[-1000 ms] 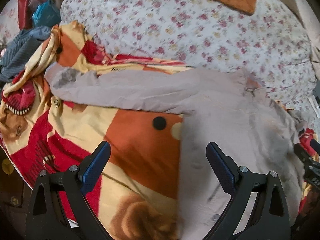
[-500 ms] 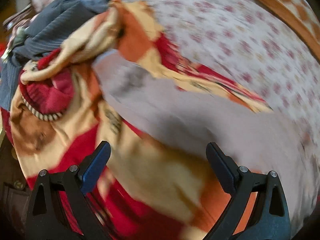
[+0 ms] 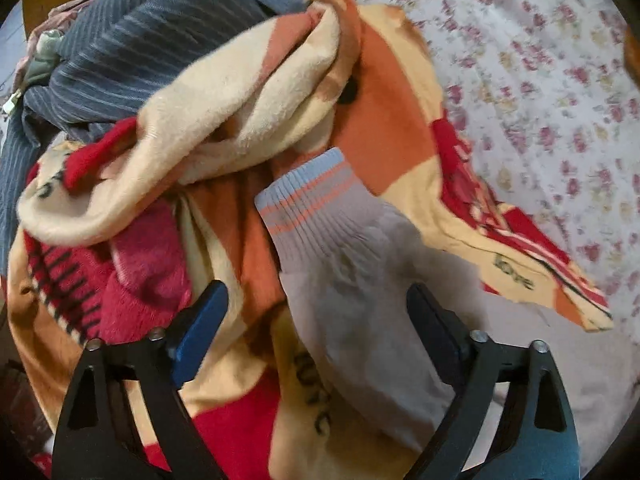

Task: Fold large clothes
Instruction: 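Grasp the striped cuff of a jacket sleeve with the left gripper, then lift the cuff with the left gripper and carry it across the jacket body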

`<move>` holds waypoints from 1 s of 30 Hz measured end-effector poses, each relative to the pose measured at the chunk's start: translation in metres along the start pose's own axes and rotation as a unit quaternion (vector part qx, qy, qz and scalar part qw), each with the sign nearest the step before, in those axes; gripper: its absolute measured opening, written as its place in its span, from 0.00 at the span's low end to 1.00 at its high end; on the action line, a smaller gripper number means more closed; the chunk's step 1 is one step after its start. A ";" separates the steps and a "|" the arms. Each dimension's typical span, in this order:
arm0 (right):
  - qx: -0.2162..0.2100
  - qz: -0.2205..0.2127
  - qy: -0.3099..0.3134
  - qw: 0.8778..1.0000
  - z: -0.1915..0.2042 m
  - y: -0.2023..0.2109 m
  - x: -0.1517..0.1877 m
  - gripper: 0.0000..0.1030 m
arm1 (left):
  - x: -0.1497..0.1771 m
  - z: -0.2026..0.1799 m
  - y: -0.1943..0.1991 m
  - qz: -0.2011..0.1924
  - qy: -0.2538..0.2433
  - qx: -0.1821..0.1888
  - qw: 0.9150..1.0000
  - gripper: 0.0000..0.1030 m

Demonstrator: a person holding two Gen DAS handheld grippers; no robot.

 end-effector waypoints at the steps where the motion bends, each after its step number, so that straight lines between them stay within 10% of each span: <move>1: -0.006 0.002 -0.001 1.000 0.000 -0.002 0.002 0.83 | 0.000 0.001 -0.006 0.005 0.001 -0.002 1.000 0.72; 10: -0.032 0.014 -0.024 0.999 -0.011 -0.009 0.009 0.36 | -0.011 0.007 -0.010 0.007 0.019 0.041 0.999 0.19; 16: -0.040 -0.007 -0.032 0.999 -0.017 0.004 0.006 0.35 | -0.015 0.012 0.042 -0.022 0.015 0.103 0.994 0.17; 30: -0.057 -0.008 -0.052 0.997 -0.026 0.021 0.021 0.35 | -0.028 0.007 0.119 -0.041 -0.009 0.123 0.992 0.17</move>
Point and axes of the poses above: each gripper's, at about its wrist camera, not at the fingertips, and y roughly against the way its jaws point, z to its left, x to its underside, the point moved 6 cm from there along -y, roughly the way its jaws point, and after that the axes turned 2 degrees about -z, right-handed, at the moved point
